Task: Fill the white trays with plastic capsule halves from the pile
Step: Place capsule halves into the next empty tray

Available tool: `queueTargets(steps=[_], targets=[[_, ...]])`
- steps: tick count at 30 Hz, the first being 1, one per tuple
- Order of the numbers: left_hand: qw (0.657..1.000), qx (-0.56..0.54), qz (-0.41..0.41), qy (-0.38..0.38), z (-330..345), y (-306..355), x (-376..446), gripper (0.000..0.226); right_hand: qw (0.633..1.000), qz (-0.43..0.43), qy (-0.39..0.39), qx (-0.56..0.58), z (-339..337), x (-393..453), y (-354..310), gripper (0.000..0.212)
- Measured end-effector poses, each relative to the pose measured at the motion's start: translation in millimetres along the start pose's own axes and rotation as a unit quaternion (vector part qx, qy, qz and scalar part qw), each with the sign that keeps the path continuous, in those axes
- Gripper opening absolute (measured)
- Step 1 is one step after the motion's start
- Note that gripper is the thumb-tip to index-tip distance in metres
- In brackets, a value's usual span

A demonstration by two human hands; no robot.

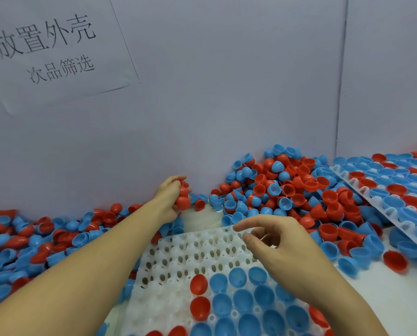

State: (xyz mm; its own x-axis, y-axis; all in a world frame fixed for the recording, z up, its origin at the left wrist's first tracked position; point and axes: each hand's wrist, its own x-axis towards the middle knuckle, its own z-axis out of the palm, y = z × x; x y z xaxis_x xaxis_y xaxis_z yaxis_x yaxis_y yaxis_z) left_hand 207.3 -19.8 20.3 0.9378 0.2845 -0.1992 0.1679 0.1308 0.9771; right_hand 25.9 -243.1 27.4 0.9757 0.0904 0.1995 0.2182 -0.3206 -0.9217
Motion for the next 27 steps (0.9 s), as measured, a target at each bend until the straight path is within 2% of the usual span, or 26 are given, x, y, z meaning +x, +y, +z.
queueTargets(steps=[5,13,16,21,22,24,27], targets=[[0.975,-0.203,-0.048,-0.070,-26.9,16.1,-55.2,0.033,1.000,0.000,-0.009,-0.002,0.8,0.9,-2.1,0.021],[0.950,-0.223,0.023,-0.218,-76.6,5.8,-187.5,0.044,0.998,-0.050,-0.008,0.037,28.5,-1.7,-26.3,0.019],[0.954,-0.197,0.045,-0.223,-84.2,-1.8,-213.7,0.043,0.994,-0.095,-0.007,0.054,48.9,-7.1,-41.1,0.015],[0.977,-0.068,0.072,-0.190,-93.2,-11.6,-219.0,0.051,0.989,-0.147,0.006,0.027,71.2,-12.2,-49.5,0.006],[0.979,-0.050,0.080,-0.183,-94.2,-12.7,-218.8,0.052,0.989,-0.148,0.010,0.007,72.7,-12.2,-49.1,0.002],[0.979,-0.003,0.104,-0.178,-96.0,-16.0,-218.3,0.054,0.989,-0.142,0.011,-0.035,74.9,-13.4,-47.5,0.006],[0.970,0.059,0.134,-0.196,-97.5,-20.3,-216.6,0.056,0.989,-0.124,-0.020,-0.073,80.4,-15.7,-48.6,0.007]])
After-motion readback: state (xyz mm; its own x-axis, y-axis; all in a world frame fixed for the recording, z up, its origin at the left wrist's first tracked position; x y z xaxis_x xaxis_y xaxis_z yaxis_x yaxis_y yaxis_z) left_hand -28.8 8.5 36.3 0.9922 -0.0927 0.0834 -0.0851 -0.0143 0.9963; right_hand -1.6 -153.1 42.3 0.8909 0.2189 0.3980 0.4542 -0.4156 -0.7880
